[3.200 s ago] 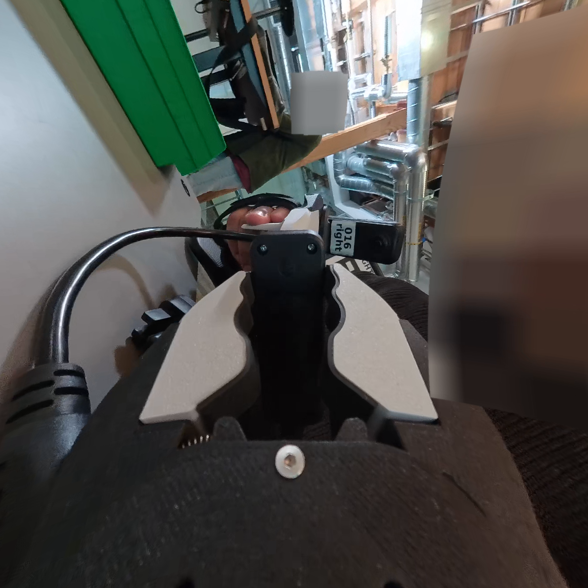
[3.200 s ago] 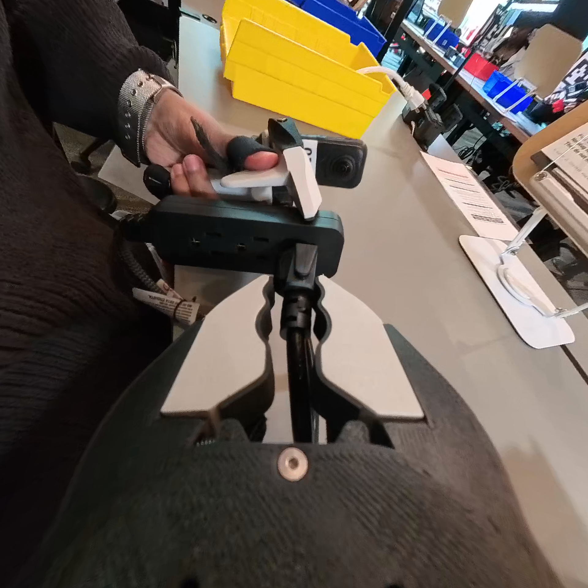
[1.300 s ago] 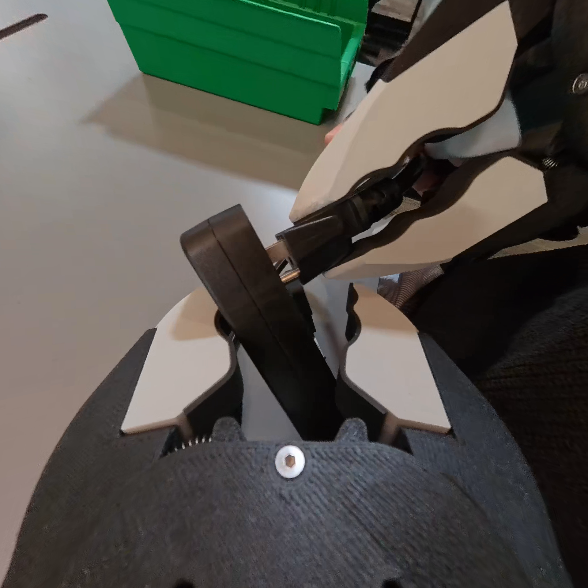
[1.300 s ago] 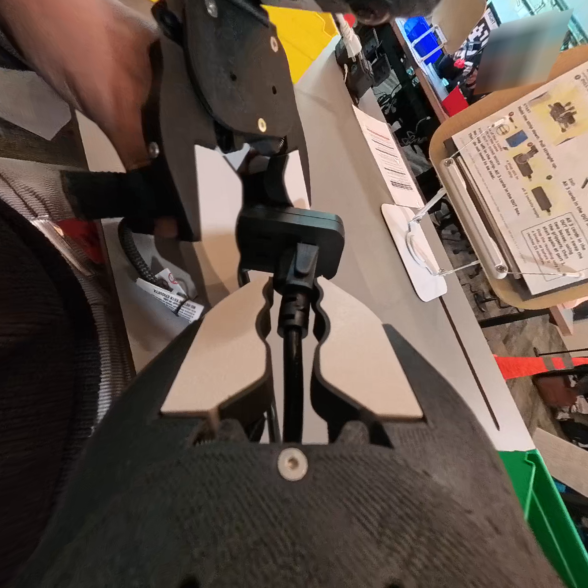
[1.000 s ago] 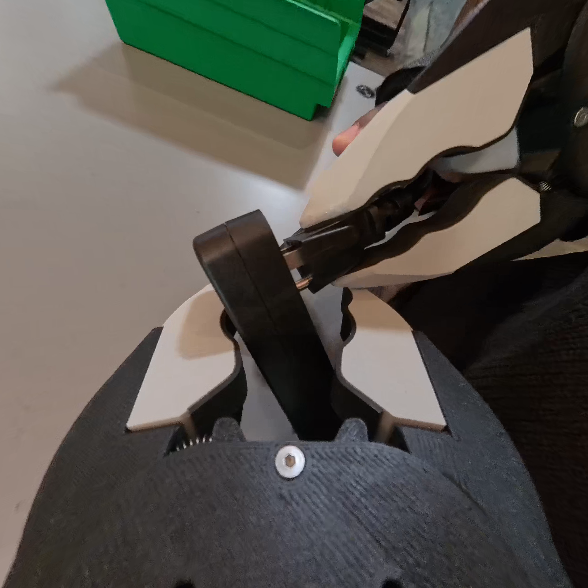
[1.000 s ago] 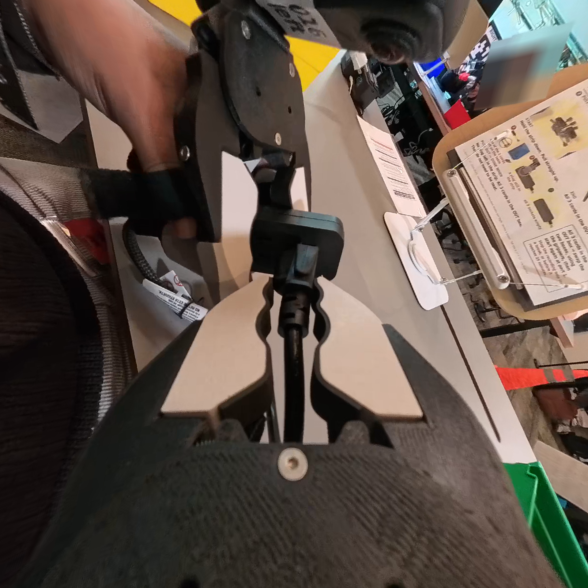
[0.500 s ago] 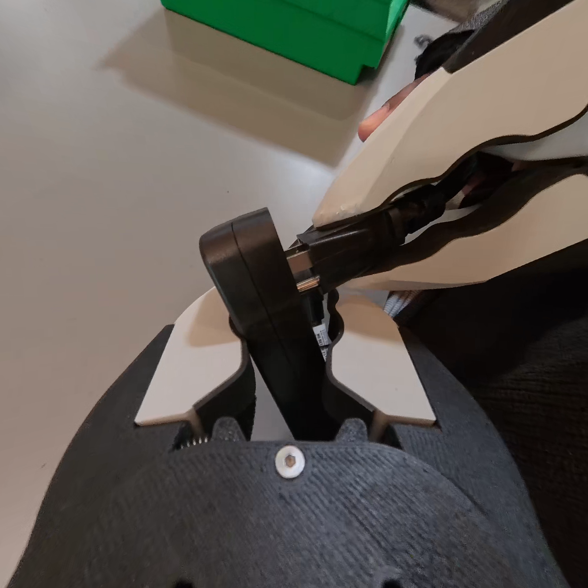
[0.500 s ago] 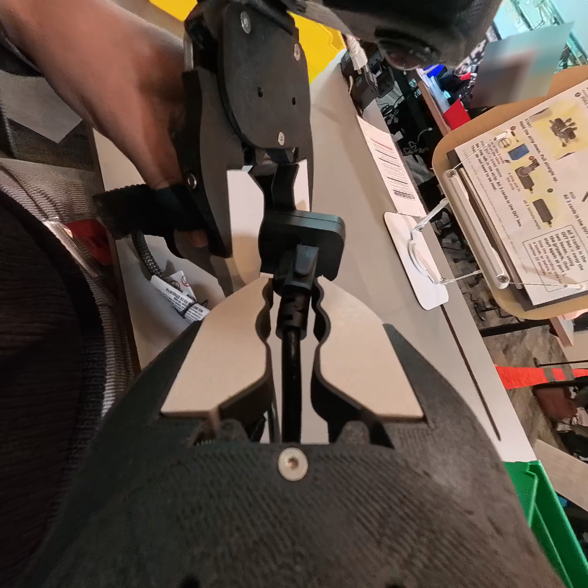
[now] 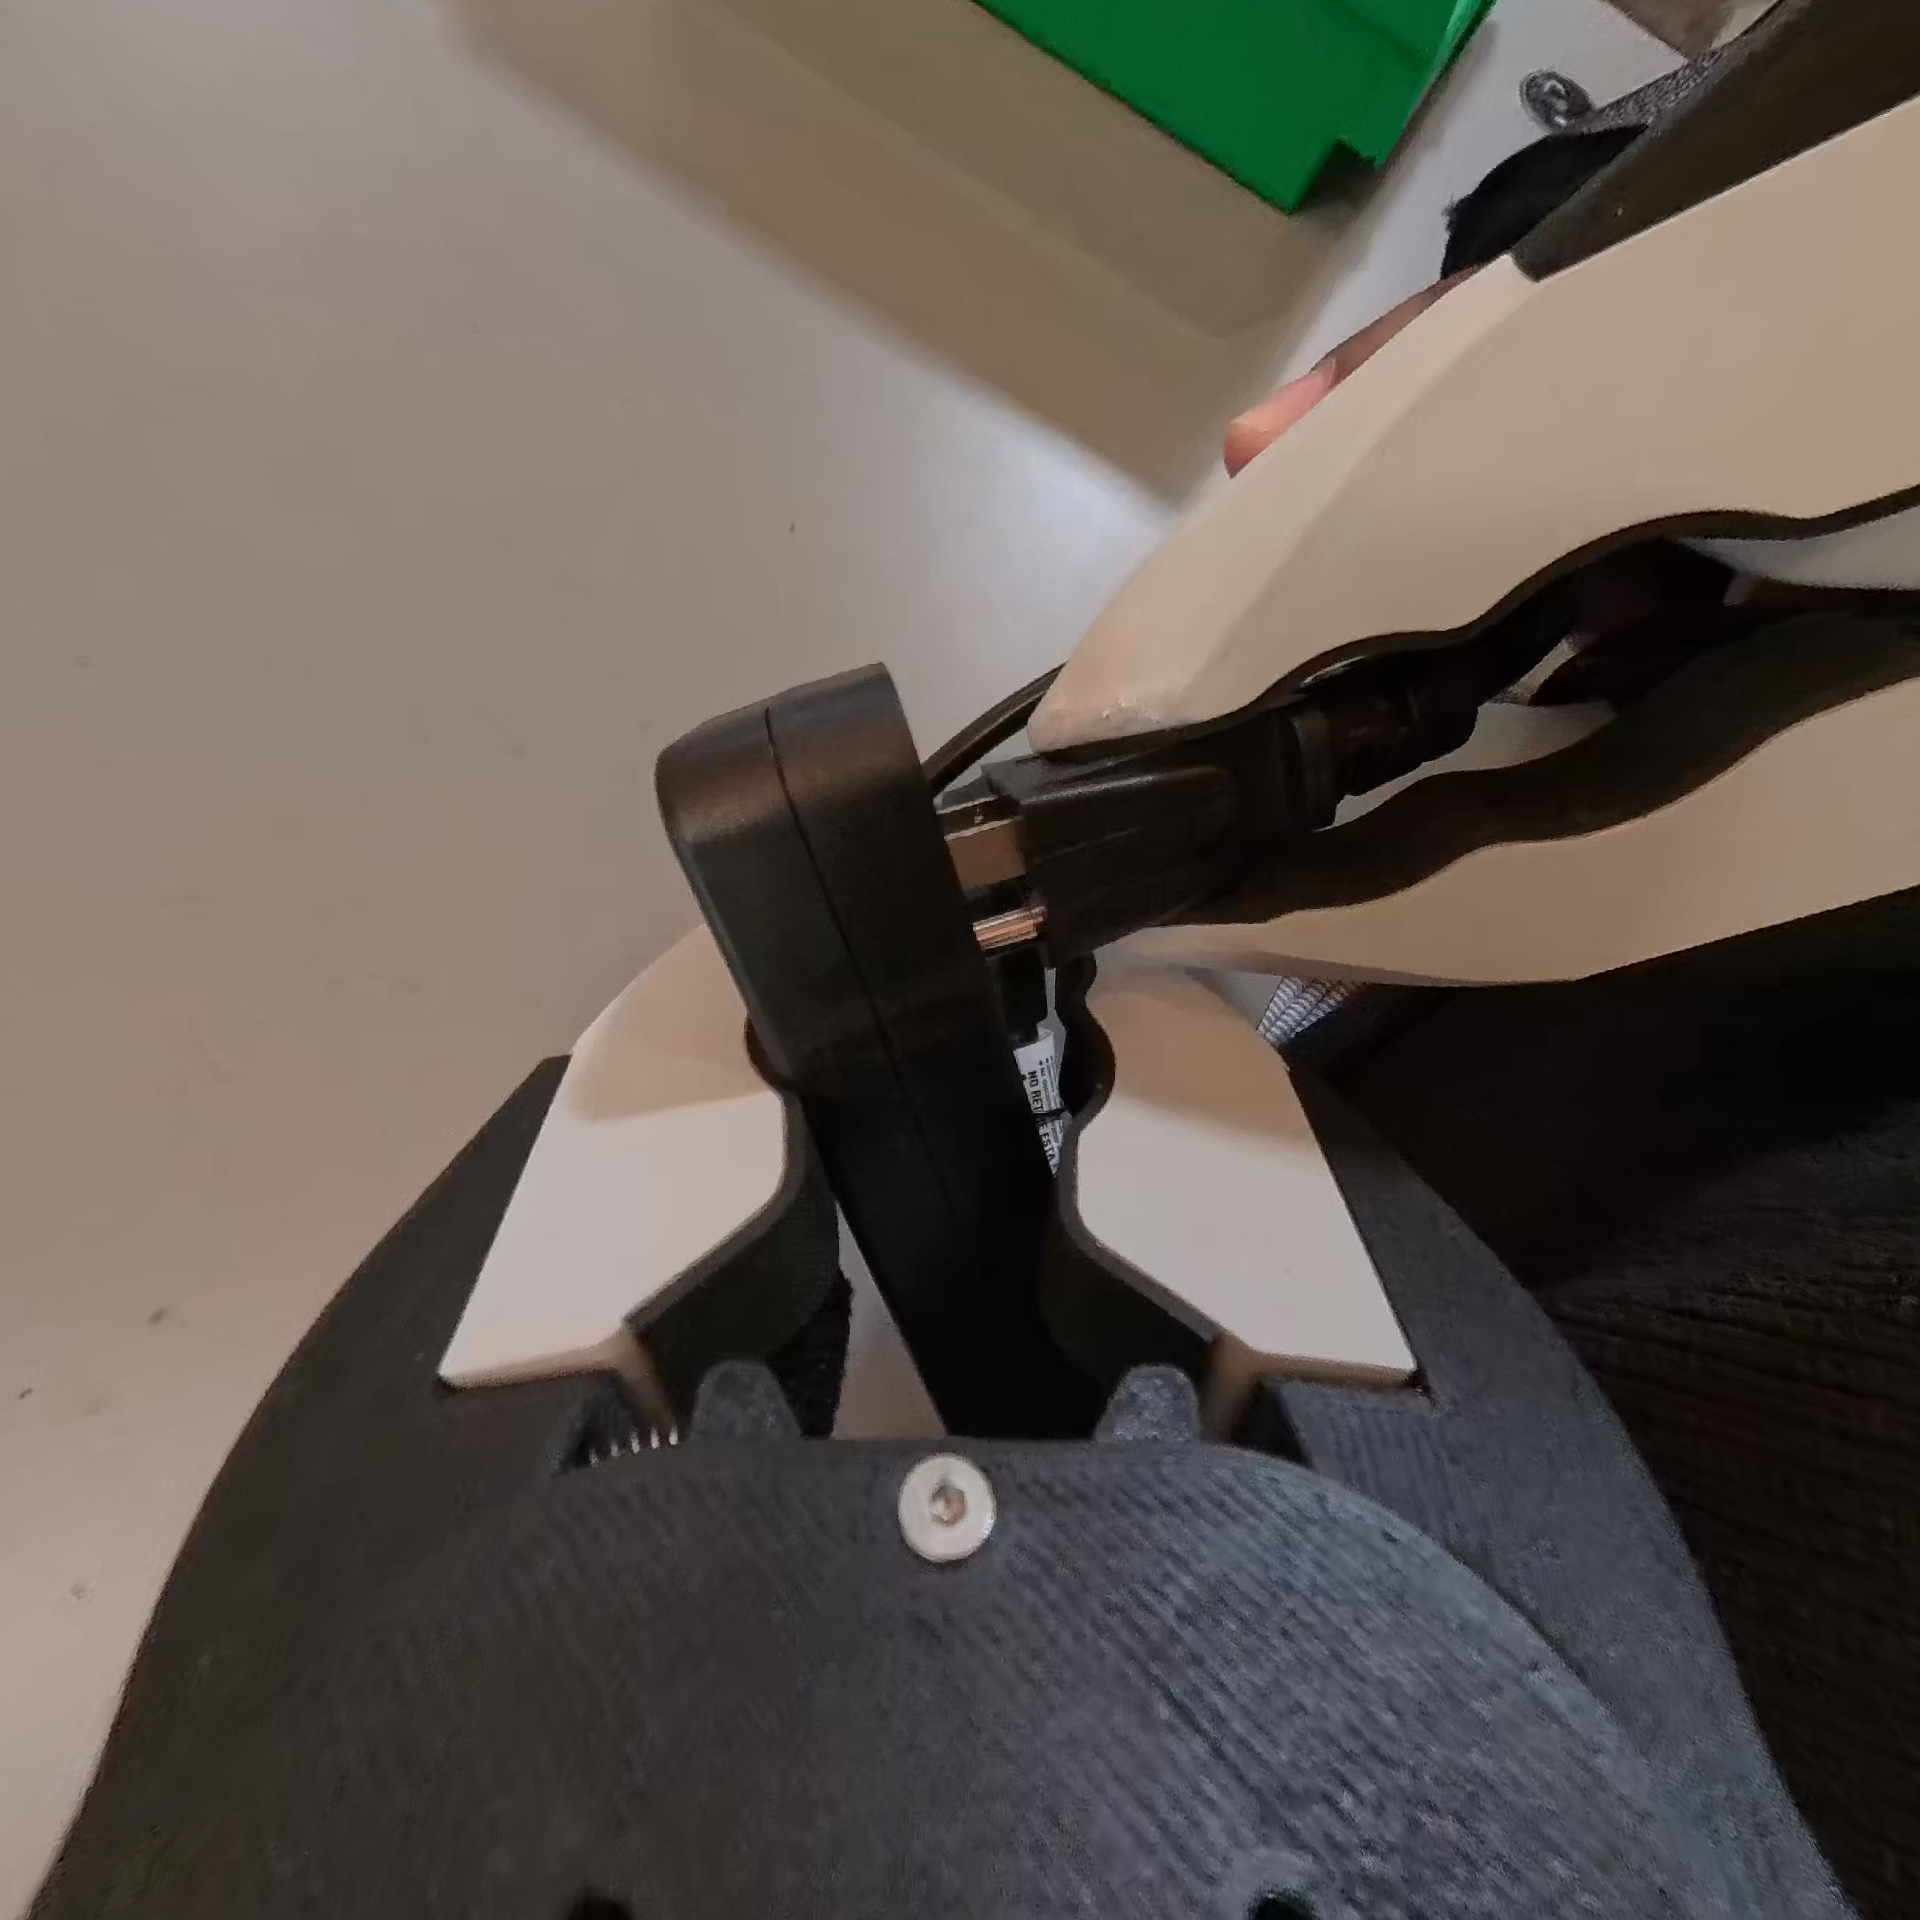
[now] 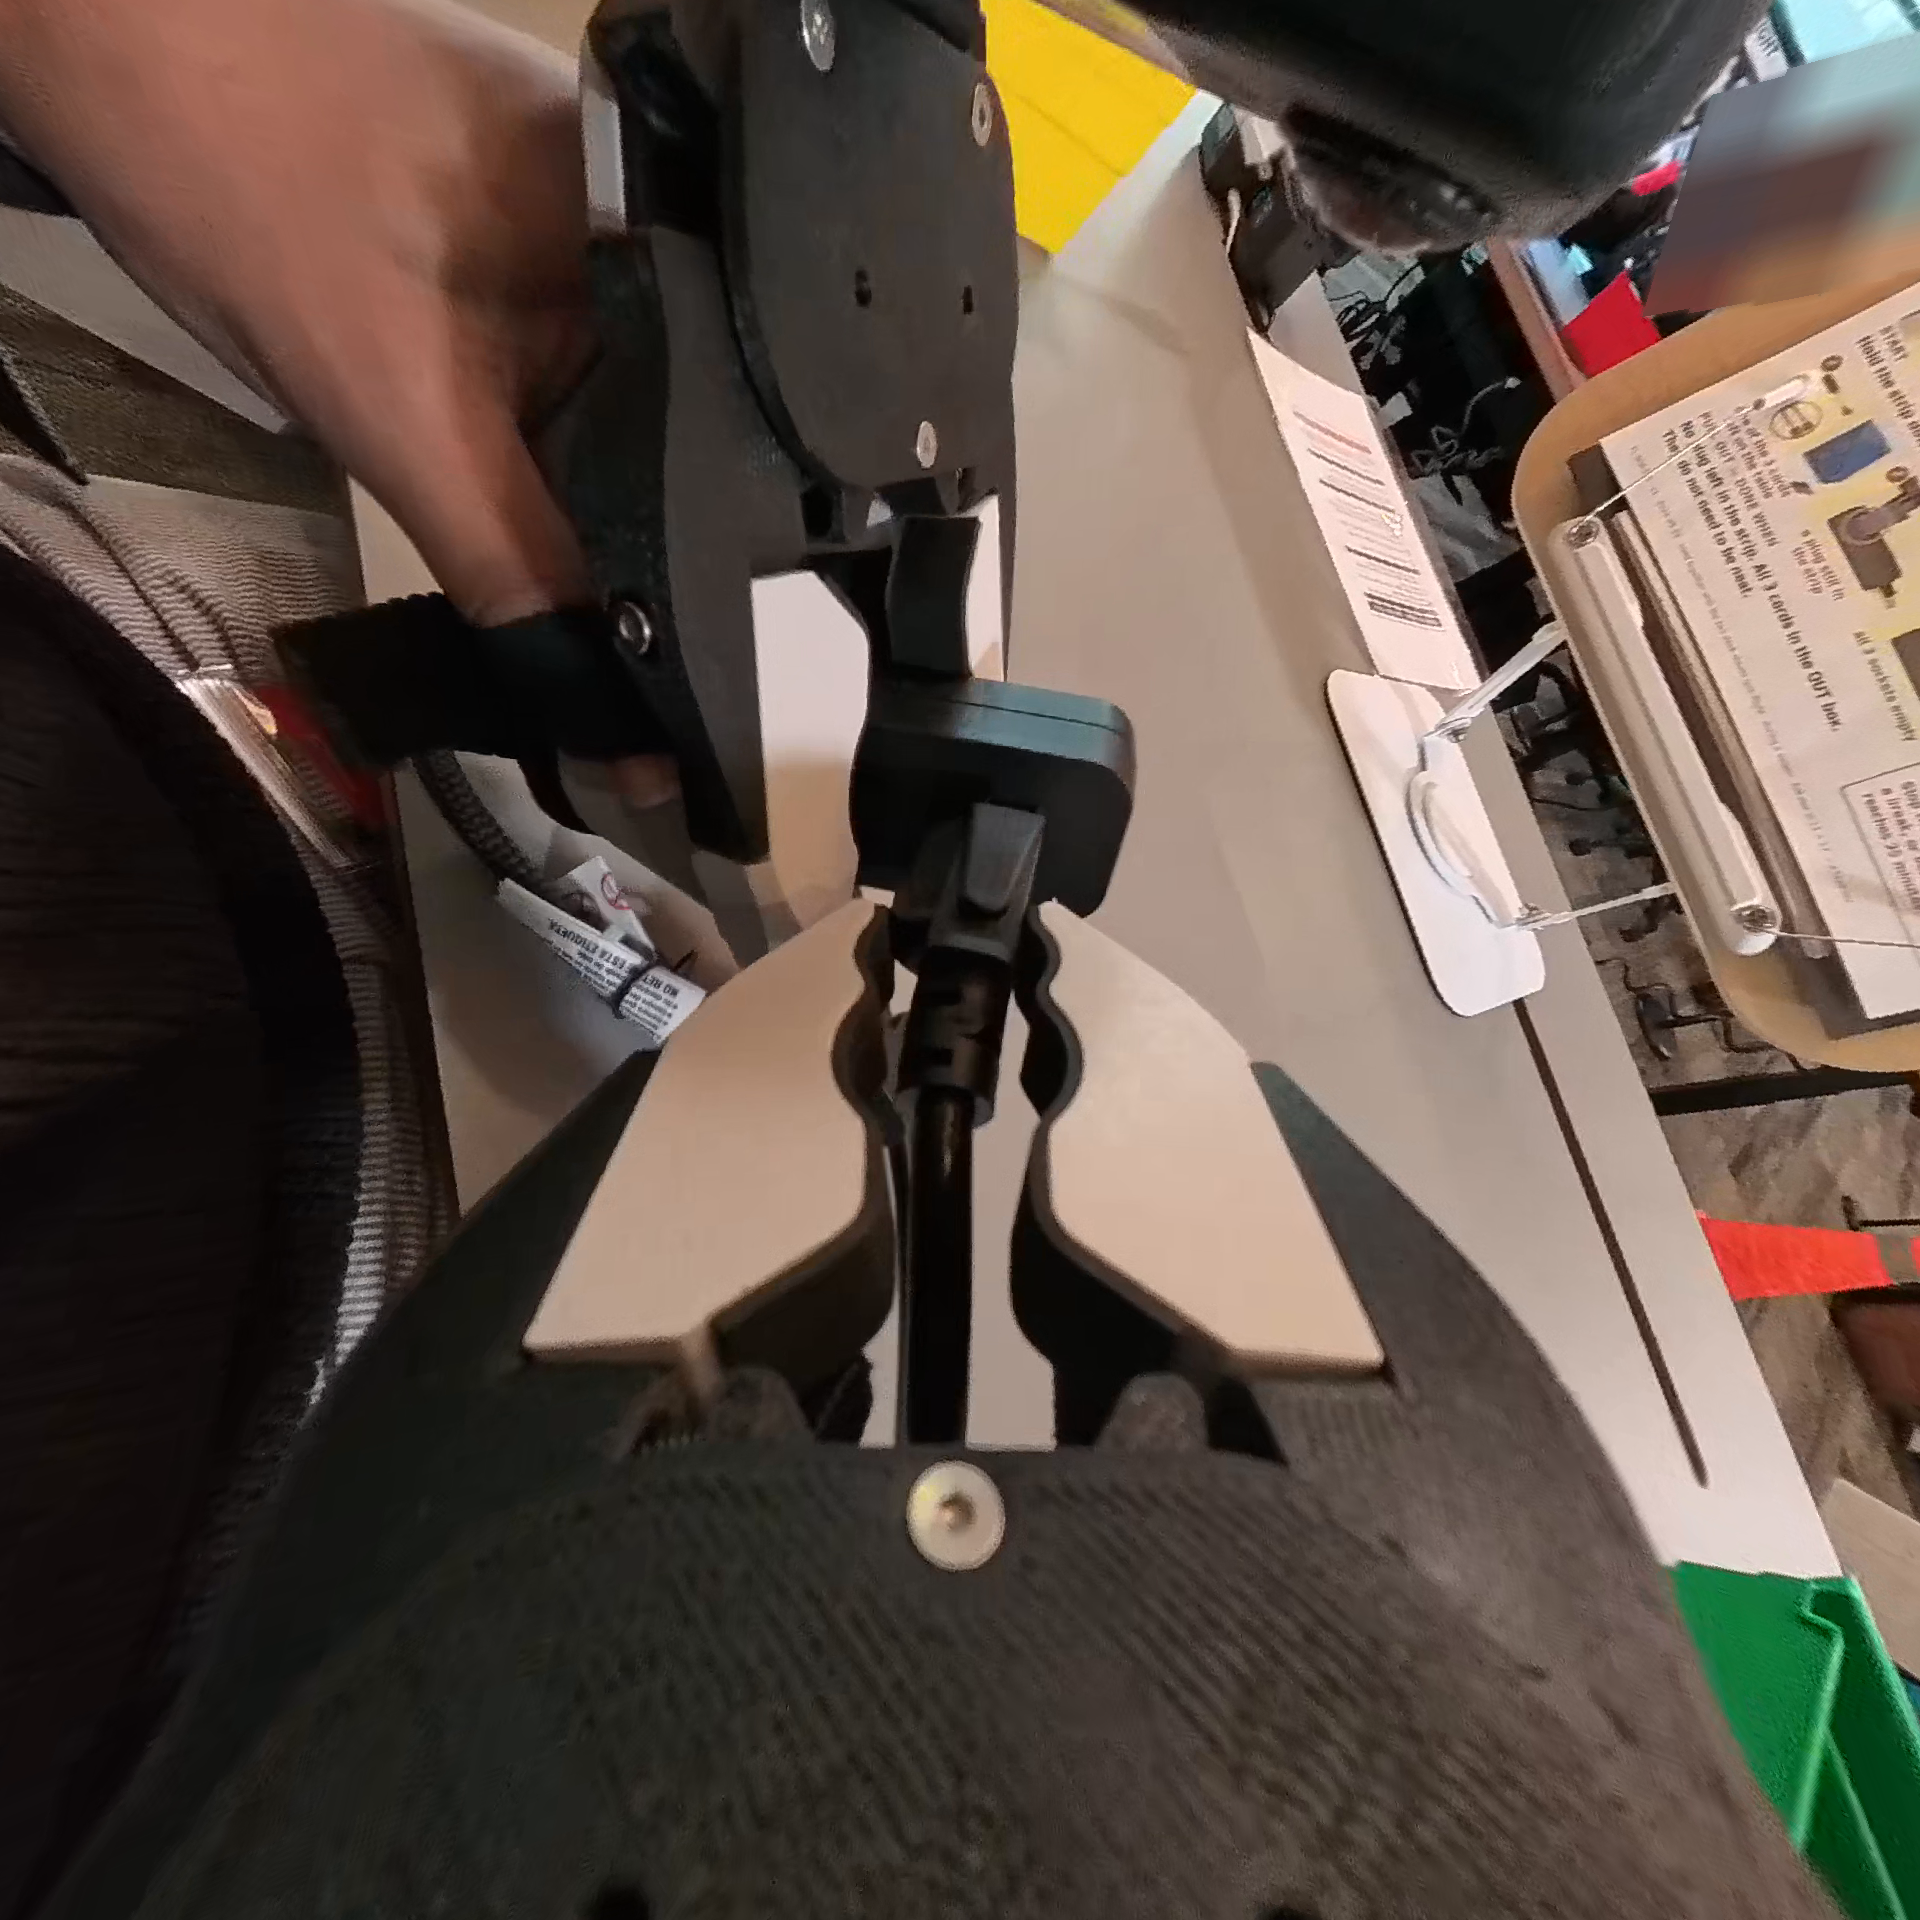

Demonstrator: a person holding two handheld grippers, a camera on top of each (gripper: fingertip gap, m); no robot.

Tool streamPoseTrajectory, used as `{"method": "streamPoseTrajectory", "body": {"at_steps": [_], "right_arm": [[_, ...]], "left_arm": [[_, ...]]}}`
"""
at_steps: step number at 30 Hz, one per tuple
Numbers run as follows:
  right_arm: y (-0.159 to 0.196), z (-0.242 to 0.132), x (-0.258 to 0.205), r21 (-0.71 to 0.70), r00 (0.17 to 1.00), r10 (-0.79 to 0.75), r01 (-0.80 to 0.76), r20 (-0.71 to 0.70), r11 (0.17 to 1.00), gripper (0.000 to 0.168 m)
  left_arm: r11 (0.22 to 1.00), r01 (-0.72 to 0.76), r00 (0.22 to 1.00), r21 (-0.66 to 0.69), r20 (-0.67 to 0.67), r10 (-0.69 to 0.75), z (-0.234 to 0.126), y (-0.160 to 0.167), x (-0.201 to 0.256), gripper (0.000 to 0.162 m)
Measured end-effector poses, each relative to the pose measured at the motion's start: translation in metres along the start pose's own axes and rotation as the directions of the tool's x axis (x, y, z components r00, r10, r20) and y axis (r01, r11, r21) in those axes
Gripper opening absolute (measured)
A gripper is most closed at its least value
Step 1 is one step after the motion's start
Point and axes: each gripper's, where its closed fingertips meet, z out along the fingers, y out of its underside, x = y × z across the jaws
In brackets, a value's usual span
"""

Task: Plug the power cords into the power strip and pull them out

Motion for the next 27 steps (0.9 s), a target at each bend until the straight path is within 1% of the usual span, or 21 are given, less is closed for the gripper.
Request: {"method": "streamPoseTrajectory", "body": {"at_steps": [3, 5, 8, 10, 12, 15, 17, 19, 20, 22, 23, 24, 25, 27], "right_arm": [[0.000, 0.004, 0.002, 0.005, 0.999, 0.035, -0.035, 0.002, 0.999, 0.023], [-0.006, 0.004, 0.011, 0.013, 0.999, 0.037, -0.037, -0.023, 0.999, 0.023], [-0.008, 0.004, 0.017, -0.009, 0.998, 0.022, -0.023, -0.058, 1.000, 0.024], [-0.011, -0.002, 0.016, 0.051, 0.998, 0.003, 0.000, -0.066, 0.999, 0.025], [-0.016, -0.010, 0.015, 0.117, 0.999, 0.045, -0.041, -0.028, 0.992, 0.030], [-0.020, -0.017, 0.014, 0.169, 0.978, 0.185, -0.199, 0.091, 0.965, 0.043], [-0.023, -0.020, 0.014, 0.217, 0.947, 0.272, -0.305, 0.170, 0.927, 0.046], [-0.030, -0.028, 0.017, 0.295, 0.906, 0.337, -0.405, 0.254, 0.865, 0.046], [-0.035, -0.036, 0.022, 0.355, 0.879, 0.364, -0.461, 0.307, 0.813, 0.047], [-0.042, -0.052, 0.035, 0.442, 0.799, 0.425, -0.593, 0.426, 0.673, 0.050], [-0.040, -0.057, 0.043, 0.450, 0.752, 0.461, -0.654, 0.471, 0.608, 0.045], [-0.036, -0.058, 0.050, 0.443, 0.714, 0.493, -0.698, 0.498, 0.563, 0.046], [-0.030, -0.056, 0.053, 0.428, 0.692, 0.513, -0.720, 0.508, 0.546, 0.048], [-0.022, -0.048, 0.050, 0.392, 0.682, 0.525, -0.727, 0.509, 0.565, 0.052]], "left_arm": [[0.999, 0.037, 0.998, -0.001, -0.046, -0.037, 0.002, 0.000, -0.001, 0.046], [0.993, 0.085, 0.989, 0.083, -0.132, -0.073, -0.002, -0.012, -0.003, 0.045], [0.992, 0.069, 0.993, 0.104, -0.107, -0.058, -0.004, -0.018, -0.011, 0.040], [0.990, 0.063, 0.991, 0.126, -0.124, -0.047, -0.007, -0.021, -0.012, 0.035], [0.986, 0.084, 0.988, 0.145, -0.138, -0.064, -0.009, -0.020, -0.014, 0.032], [0.979, 0.113, 0.983, 0.170, -0.161, -0.085, -0.013, -0.022, -0.016, 0.032], [0.978, 0.095, 0.988, 0.185, -0.141, -0.069, -0.015, -0.024, -0.018, 0.031], [0.979, 0.062, 0.991, 0.195, -0.128, -0.038, -0.017, -0.025, -0.017, 0.031], [0.978, 0.049, 0.991, 0.203, -0.132, -0.022, -0.018, -0.025, -0.016, 0.031], [0.969, 0.019, 0.990, 0.246, -0.140, 0.016, -0.021, -0.028, -0.015, 0.032], [0.961, 0.001, 0.987, 0.275, -0.155, 0.043, -0.023, -0.030, -0.013, 0.031], [0.953, -0.018, 0.983, 0.302, -0.167, 0.072, -0.025, -0.032, -0.010, 0.031], [0.942, -0.038, 0.979, 0.333, -0.177, 0.102, -0.028, -0.034, -0.007, 0.031], [0.925, -0.054, 0.977, 0.377, -0.172, 0.127, -0.033, -0.039, -0.004, 0.031]]}}
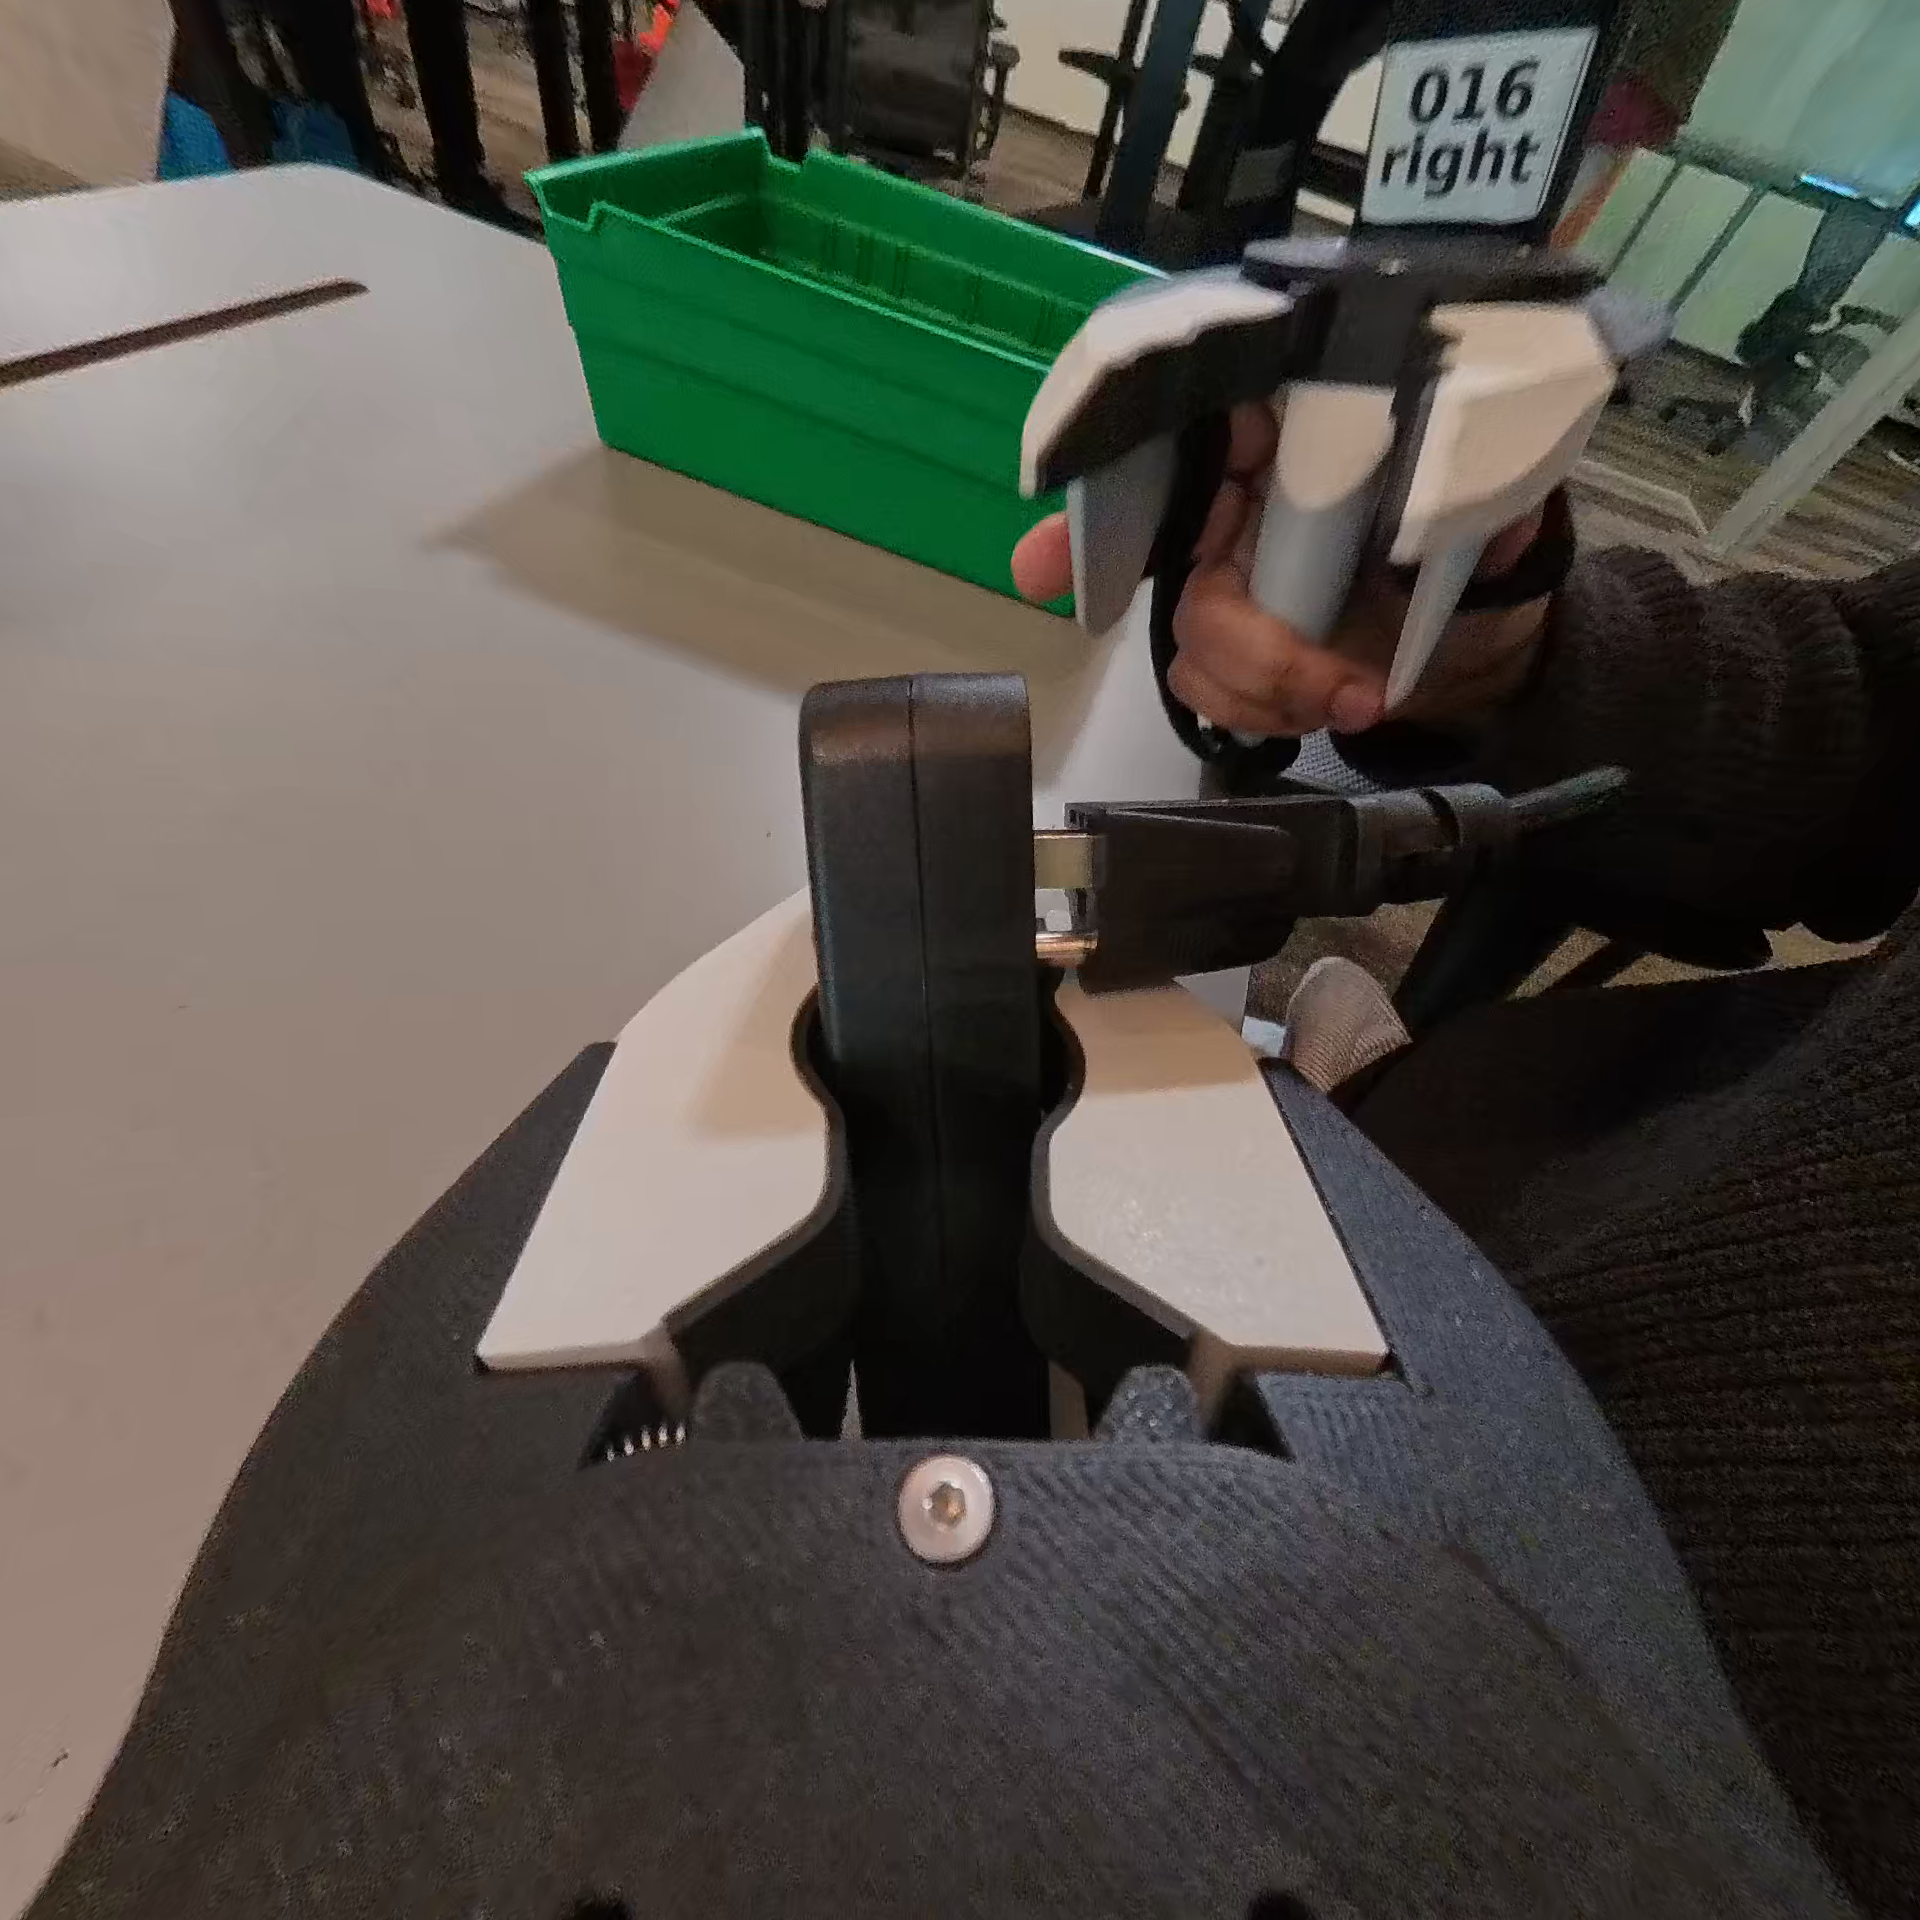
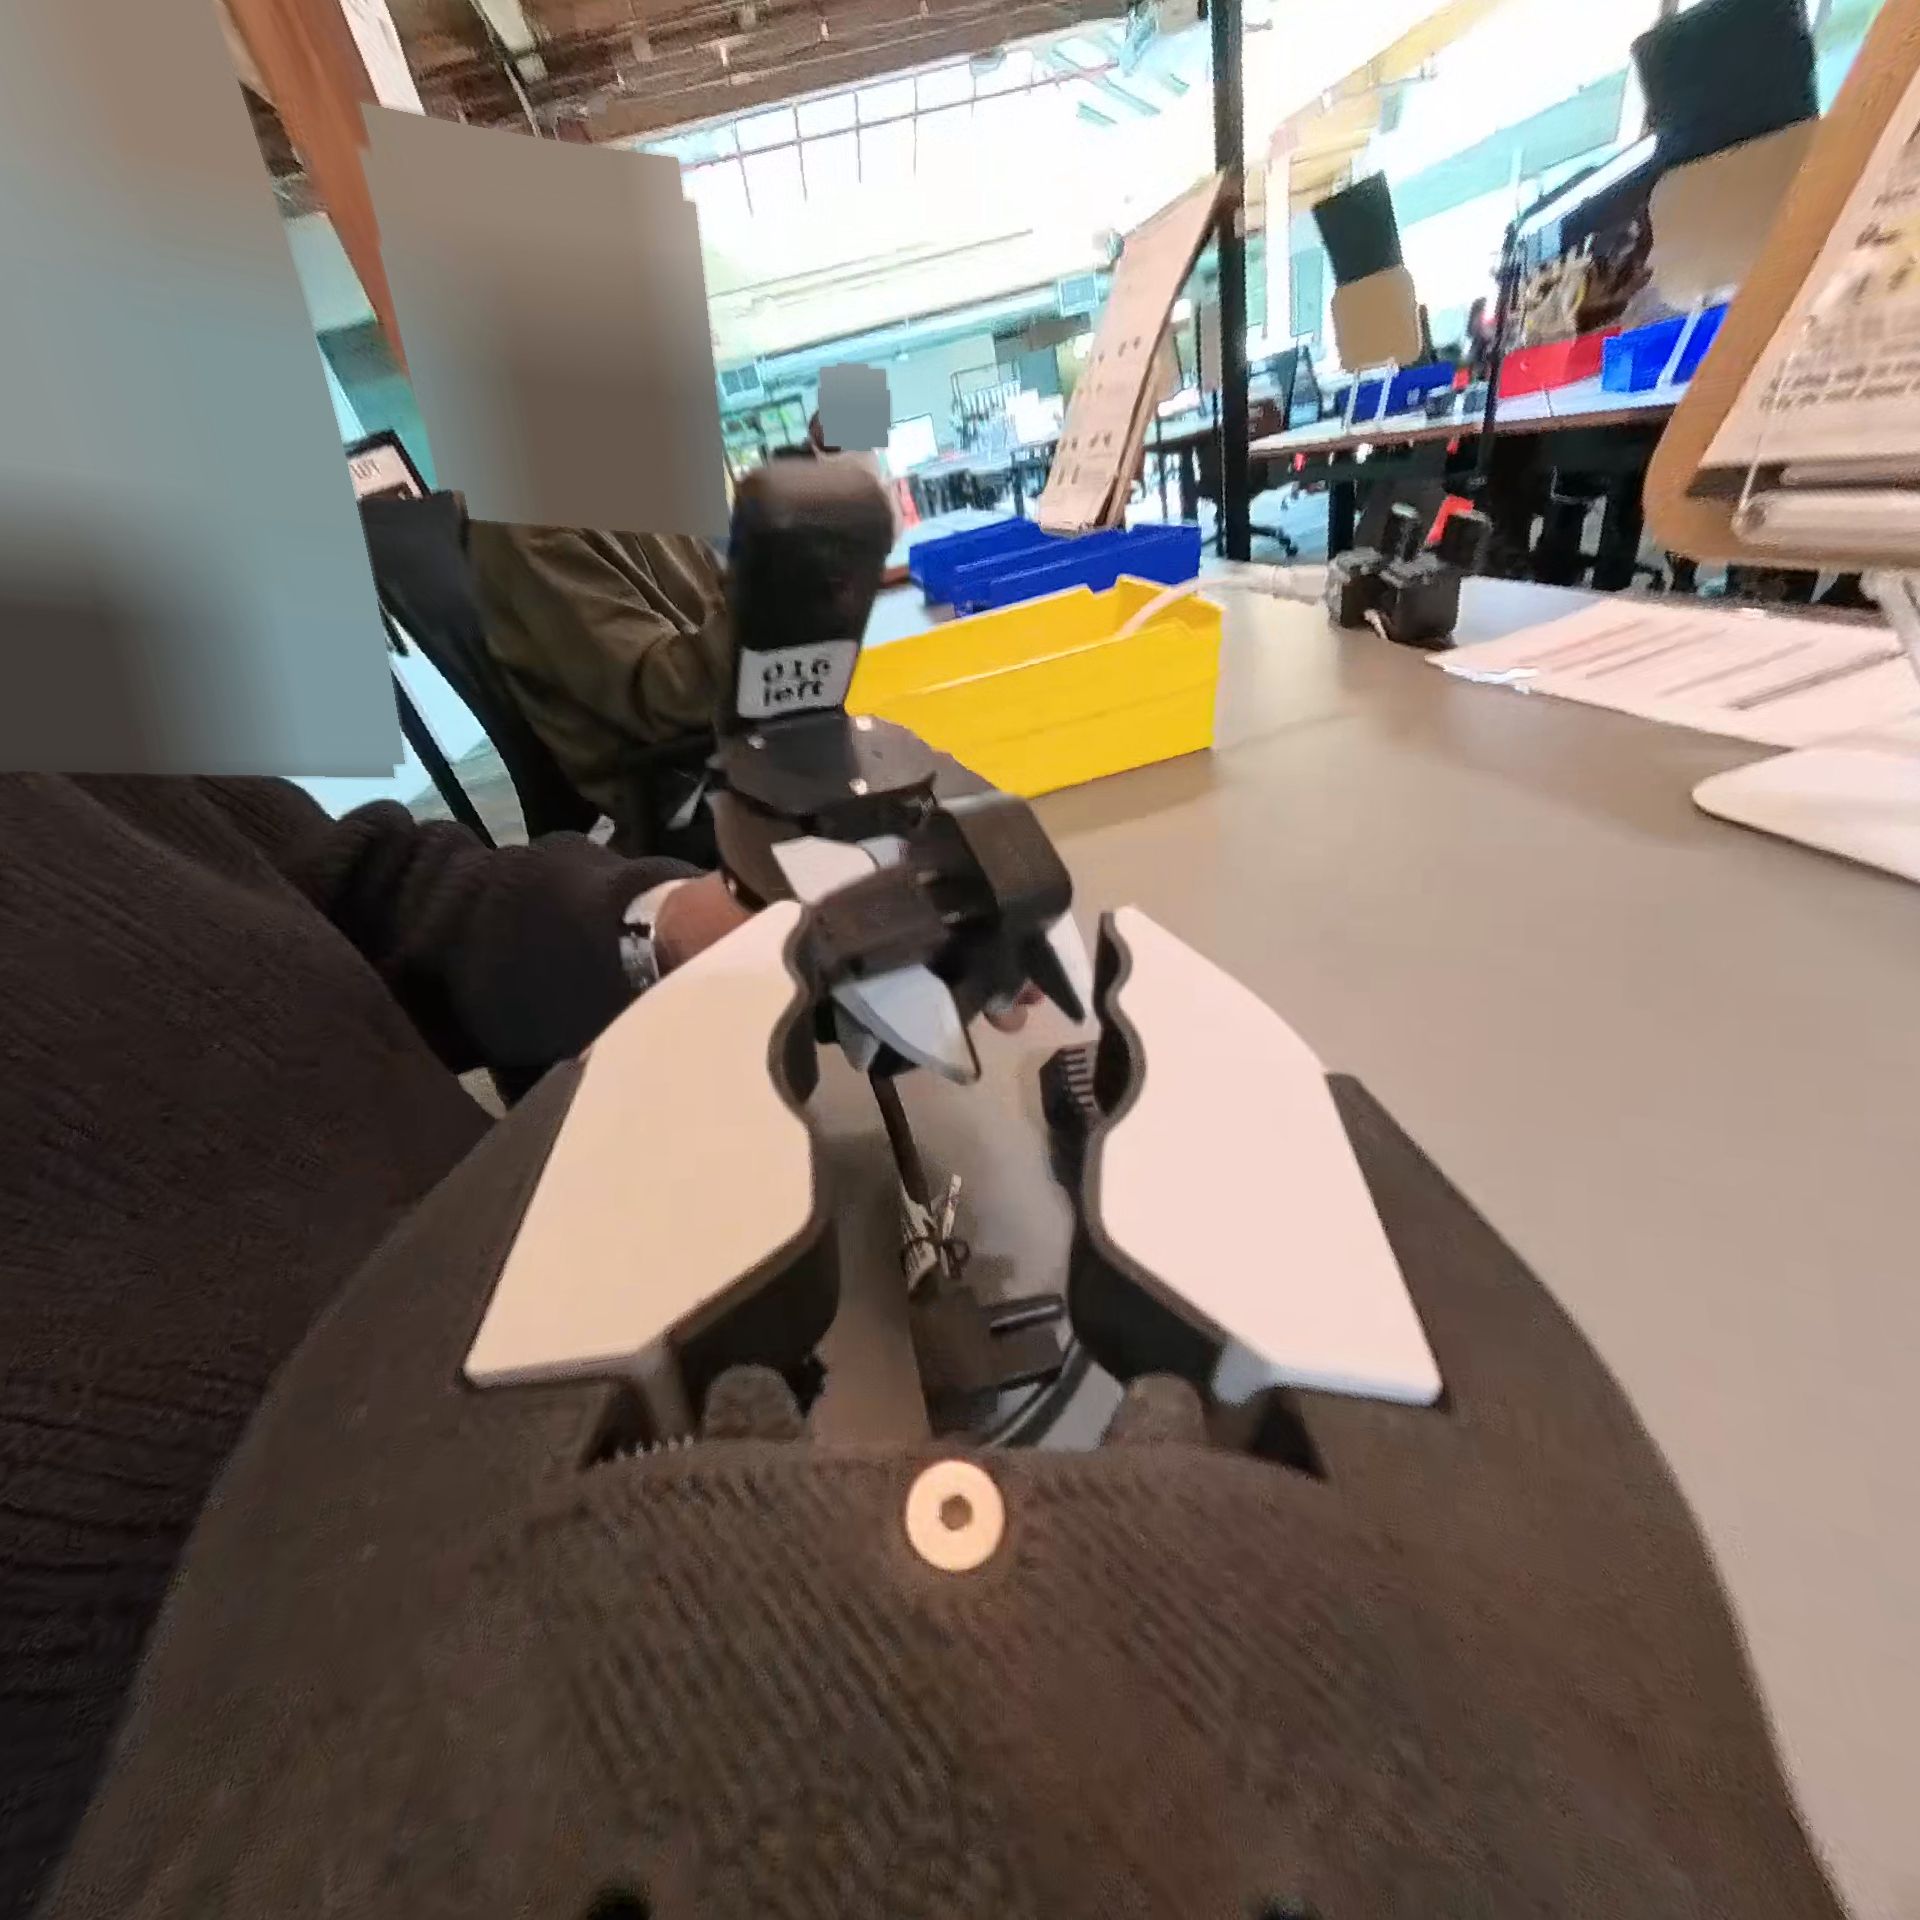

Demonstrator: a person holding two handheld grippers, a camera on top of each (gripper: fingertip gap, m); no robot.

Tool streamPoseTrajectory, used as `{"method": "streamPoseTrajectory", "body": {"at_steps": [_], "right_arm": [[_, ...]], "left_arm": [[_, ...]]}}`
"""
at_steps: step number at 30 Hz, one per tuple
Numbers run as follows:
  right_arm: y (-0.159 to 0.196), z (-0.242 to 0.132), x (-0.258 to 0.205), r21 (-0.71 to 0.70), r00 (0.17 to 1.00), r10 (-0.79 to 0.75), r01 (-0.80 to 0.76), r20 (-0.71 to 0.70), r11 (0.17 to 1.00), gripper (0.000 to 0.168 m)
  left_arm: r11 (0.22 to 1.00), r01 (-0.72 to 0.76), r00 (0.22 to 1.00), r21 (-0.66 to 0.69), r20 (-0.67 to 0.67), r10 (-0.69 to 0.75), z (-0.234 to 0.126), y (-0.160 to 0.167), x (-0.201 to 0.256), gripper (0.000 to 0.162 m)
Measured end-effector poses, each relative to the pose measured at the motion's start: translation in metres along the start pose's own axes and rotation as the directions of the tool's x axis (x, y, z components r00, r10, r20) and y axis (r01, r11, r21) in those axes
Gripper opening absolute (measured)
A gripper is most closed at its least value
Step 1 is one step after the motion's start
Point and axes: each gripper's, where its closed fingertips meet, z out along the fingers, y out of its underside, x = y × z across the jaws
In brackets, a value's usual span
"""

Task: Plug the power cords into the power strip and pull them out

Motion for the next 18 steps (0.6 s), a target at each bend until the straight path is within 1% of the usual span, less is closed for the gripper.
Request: {"method": "streamPoseTrajectory", "body": {"at_steps": [4, 6, 7, 10, 13, 15, 18], "right_arm": [[0.013, 0.014, -0.020, -0.071, 0.996, -0.068, 0.072, 0.057, 0.995, 0.059], [0.013, 0.016, -0.028, -0.069, 0.990, -0.119, 0.124, 0.074, 0.990, 0.059], [0.011, 0.016, -0.031, -0.057, 0.988, -0.123, 0.128, 0.091, 0.990, 0.061], [0.006, 0.016, -0.033, -0.005, 0.991, -0.045, 0.046, 0.123, 0.999, 0.067], [0.004, 0.018, -0.030, 0.051, 0.990, 0.035, -0.042, 0.135, 0.998, 0.081], [0.009, 0.021, -0.034, 0.039, 0.988, 0.038, -0.044, 0.152, 0.998, 0.081], [0.017, 0.025, -0.041, -0.007, 0.985, -0.055, 0.057, 0.161, 0.998, 0.078]], "left_arm": [[1.000, 0.014, 1.000, 0.021, 0.012, -0.014, -0.003, -0.003, -0.003, 0.031], [1.000, 0.001, 1.000, 0.021, -0.014, 0.000, -0.004, -0.003, -0.001, 0.031], [1.000, -0.017, 0.999, 0.023, -0.034, 0.018, -0.004, -0.003, 0.002, 0.032], [0.995, -0.078, 0.992, 0.057, -0.095, 0.083, -0.004, -0.006, 0.015, 0.031], [0.986, -0.116, 0.980, 0.123, -0.149, 0.134, -0.004, -0.013, 0.030, 0.032], [0.981, -0.099, 0.973, 0.166, -0.190, 0.131, -0.005, -0.018, 0.038, 0.032], [0.977, -0.012, 0.960, 0.213, -0.272, 0.071, -0.008, -0.024, 0.046, 0.032]]}}
